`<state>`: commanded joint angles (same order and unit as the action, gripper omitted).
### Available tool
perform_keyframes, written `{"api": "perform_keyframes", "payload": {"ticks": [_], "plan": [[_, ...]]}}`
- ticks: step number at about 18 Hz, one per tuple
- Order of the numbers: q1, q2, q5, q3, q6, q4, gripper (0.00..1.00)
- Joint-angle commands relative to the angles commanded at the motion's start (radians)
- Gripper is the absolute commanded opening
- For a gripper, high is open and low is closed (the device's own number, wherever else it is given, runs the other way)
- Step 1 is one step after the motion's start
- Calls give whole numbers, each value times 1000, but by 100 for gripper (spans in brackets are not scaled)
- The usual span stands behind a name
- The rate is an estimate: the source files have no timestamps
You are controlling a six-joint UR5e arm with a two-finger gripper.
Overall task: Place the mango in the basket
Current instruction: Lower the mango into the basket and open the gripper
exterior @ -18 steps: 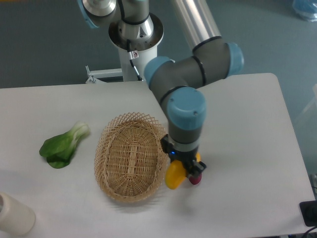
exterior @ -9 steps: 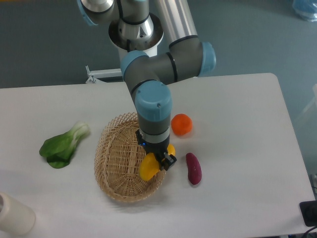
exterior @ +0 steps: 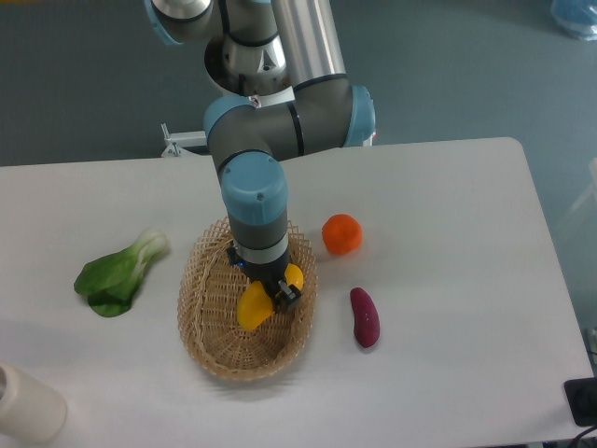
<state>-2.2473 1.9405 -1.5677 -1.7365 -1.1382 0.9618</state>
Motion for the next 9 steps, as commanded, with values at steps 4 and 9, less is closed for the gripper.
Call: {"api": "perform_keyframes", "payload": {"ticks": [4,9], "plan": [[3,-2,12,2,2,5,100],[-5,-8,35,24,-5,5,100]]}}
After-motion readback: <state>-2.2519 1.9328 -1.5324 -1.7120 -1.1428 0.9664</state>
